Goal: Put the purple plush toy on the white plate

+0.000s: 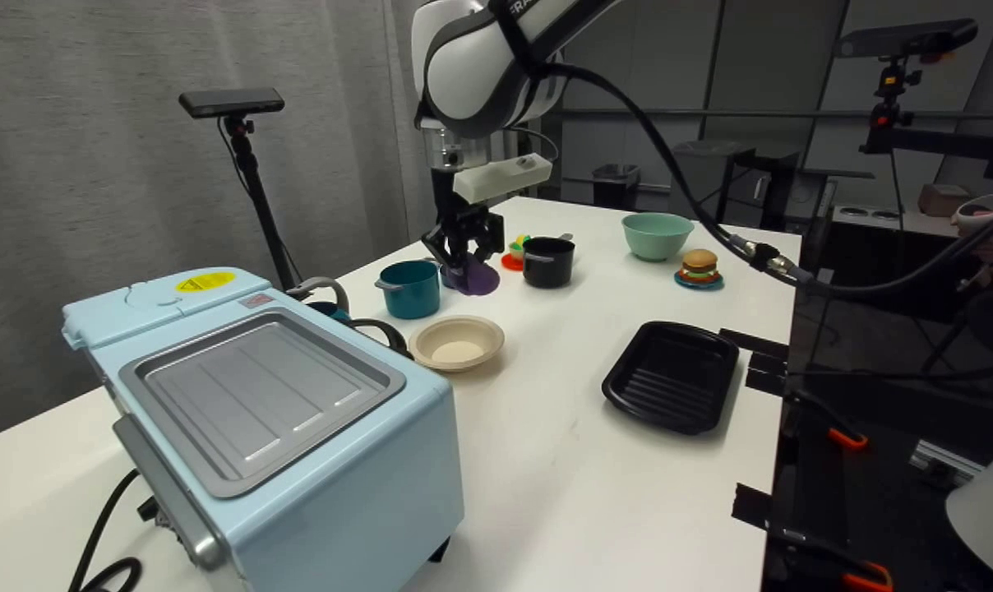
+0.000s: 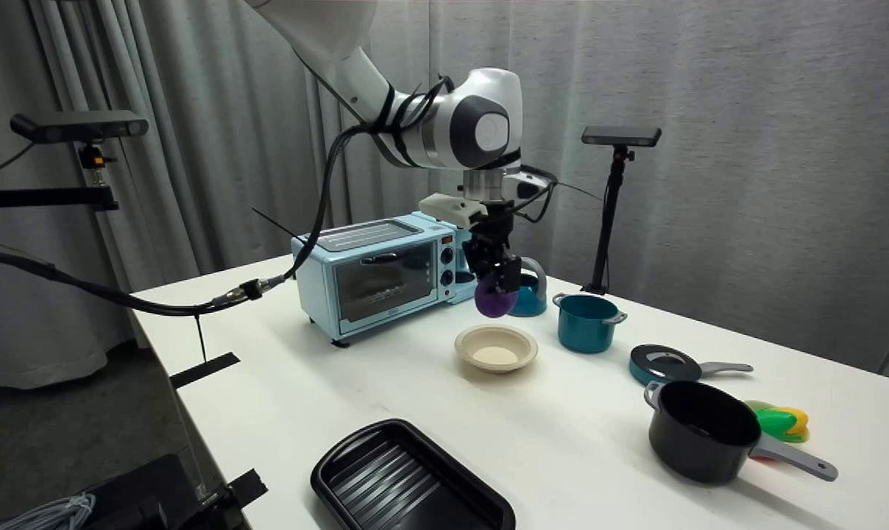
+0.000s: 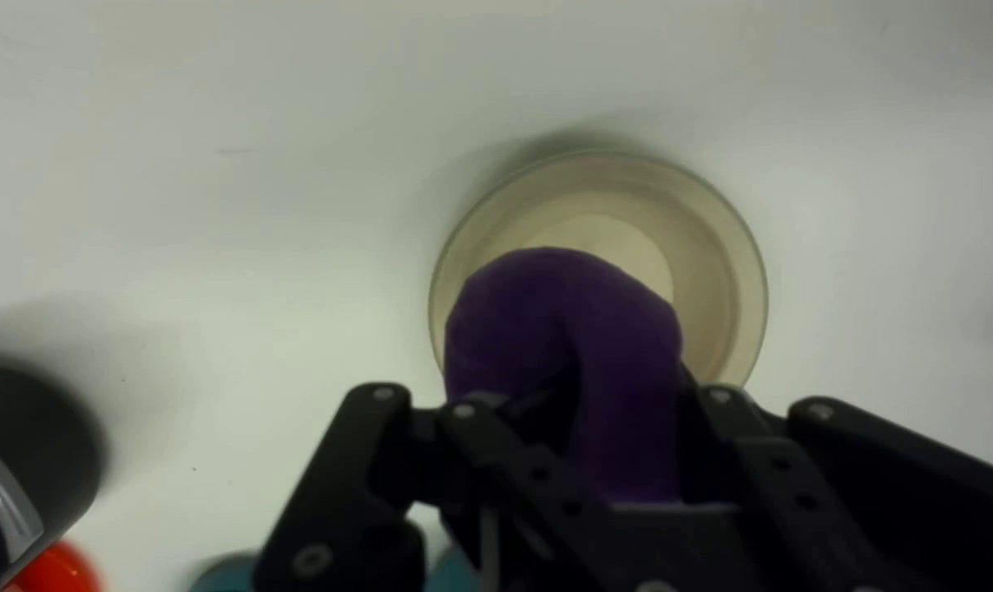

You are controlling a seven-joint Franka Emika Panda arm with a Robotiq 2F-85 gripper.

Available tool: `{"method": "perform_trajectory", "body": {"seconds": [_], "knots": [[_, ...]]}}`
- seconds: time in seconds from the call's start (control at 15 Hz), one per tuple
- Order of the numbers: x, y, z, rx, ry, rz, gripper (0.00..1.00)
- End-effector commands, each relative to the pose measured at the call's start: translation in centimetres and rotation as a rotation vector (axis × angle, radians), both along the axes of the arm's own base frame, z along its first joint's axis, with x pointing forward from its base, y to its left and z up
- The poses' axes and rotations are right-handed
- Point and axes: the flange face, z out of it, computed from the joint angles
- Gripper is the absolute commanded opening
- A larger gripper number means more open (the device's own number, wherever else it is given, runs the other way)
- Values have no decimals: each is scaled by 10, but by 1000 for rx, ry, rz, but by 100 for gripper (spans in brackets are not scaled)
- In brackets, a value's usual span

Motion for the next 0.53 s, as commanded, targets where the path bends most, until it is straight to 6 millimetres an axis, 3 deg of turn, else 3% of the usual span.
{"method": "perform_trajectory", "body": {"seconds": [0.0,0.47], "knots": [[25,-15,-16,-12,-1,-22,4],[51,-18,-49,-42,17,-25,4]]}}
